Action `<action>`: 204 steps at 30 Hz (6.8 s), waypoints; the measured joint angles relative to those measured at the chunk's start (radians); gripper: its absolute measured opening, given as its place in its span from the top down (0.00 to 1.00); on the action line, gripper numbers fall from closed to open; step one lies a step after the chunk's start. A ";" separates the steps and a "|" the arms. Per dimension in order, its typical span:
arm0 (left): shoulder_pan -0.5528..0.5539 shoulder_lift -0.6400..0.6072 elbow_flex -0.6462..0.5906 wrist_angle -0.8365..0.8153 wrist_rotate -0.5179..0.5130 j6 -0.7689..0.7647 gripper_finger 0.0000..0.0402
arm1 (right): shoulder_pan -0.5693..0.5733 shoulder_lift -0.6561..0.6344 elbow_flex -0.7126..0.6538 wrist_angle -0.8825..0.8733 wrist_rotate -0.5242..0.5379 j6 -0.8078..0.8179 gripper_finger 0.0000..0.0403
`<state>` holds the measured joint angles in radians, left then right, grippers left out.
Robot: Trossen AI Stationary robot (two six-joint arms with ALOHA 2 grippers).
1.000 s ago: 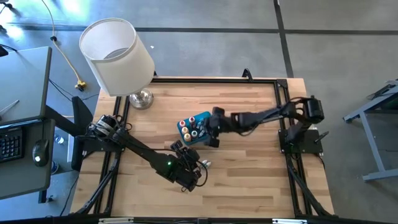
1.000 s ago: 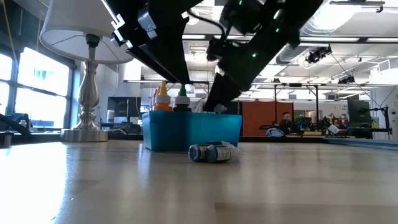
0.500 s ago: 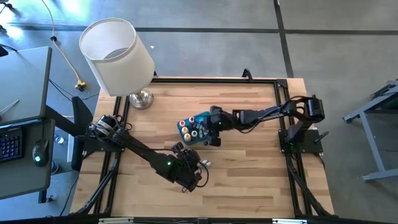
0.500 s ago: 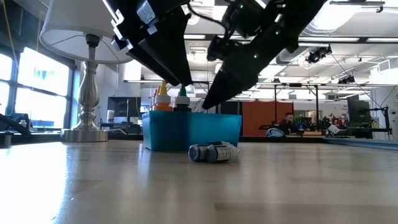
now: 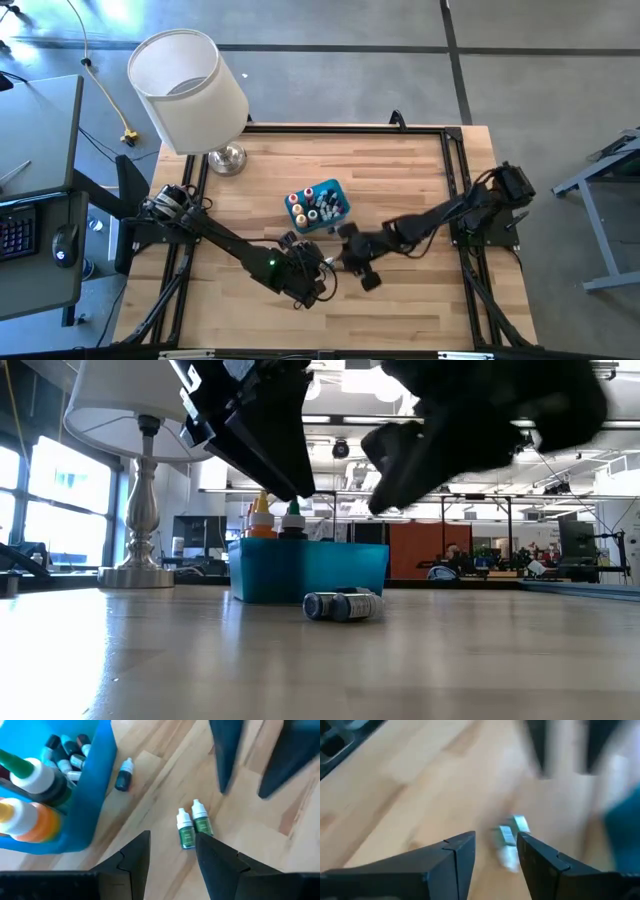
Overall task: Pick & Place food coloring
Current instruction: Put the bottom small green food coloring bottle into the bin, then put the small red food coloring bottle into the bin
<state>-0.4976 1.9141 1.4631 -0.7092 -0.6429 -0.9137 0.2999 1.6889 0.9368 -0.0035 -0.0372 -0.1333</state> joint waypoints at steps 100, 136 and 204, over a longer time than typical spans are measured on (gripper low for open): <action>0.000 0.000 0.000 0.038 0.033 0.014 0.62 | -0.039 0.030 -0.154 0.192 0.396 0.002 0.68; 0.000 0.000 0.000 0.056 0.031 0.065 0.62 | -0.210 0.159 -0.250 0.545 0.183 -0.147 0.59; 0.000 0.000 0.000 0.056 0.033 0.079 0.62 | -0.229 0.241 -0.170 0.506 0.170 0.034 0.66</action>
<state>-0.4973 1.9141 1.4628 -0.6531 -0.6102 -0.8349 0.0711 1.9301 0.7670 0.5029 0.1327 -0.0993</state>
